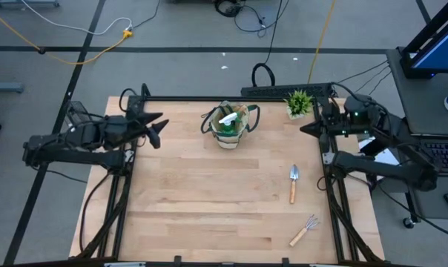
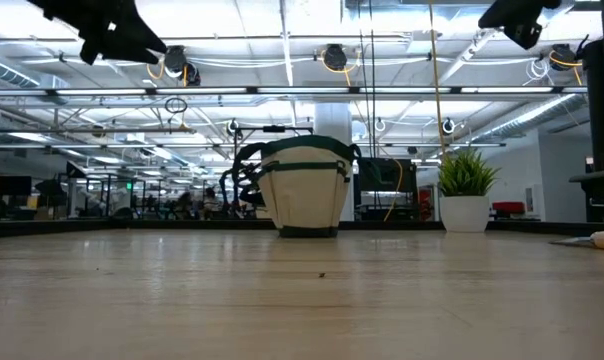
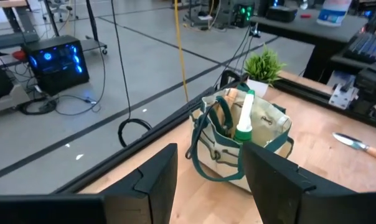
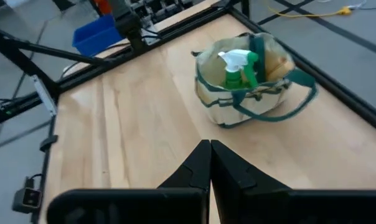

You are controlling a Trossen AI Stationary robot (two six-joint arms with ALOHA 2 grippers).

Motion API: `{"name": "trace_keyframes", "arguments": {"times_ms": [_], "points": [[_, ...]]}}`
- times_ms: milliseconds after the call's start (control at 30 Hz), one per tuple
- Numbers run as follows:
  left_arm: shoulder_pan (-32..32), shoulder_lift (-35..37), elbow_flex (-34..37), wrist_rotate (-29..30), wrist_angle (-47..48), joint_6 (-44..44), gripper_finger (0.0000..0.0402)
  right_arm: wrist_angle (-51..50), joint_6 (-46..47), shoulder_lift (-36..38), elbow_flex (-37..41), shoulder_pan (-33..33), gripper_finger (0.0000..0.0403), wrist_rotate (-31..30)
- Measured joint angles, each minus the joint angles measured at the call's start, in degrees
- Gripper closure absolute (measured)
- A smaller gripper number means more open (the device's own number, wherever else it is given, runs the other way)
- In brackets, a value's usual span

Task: Pick & Place Garden tools in Gardening bag
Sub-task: Put the brown trowel into the gardening bag

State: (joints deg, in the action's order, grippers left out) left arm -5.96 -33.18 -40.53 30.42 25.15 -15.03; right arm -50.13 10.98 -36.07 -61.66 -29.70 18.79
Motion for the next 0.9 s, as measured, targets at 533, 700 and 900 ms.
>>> {"name": "trace_keyframes", "arguments": {"times_ms": [533,700,900], "points": [[7.62,8.25,10.07,-5.01,-8.08,-0.28,0.0218,-2.77,7.18,-13.71,-7.19,19.82,0.0403,-14.47],[11.16,9.89,12.88,-5.41,-11.41,0.11,0.0218,-5.19,11.80,-17.91,-10.04,26.12,0.0403,-18.85],[15.26,12.17,13.35,-6.98,-10.87,2.54,0.0218,-9.69,21.27,-23.10,-12.78,32.16,0.0403,-20.42]]}}
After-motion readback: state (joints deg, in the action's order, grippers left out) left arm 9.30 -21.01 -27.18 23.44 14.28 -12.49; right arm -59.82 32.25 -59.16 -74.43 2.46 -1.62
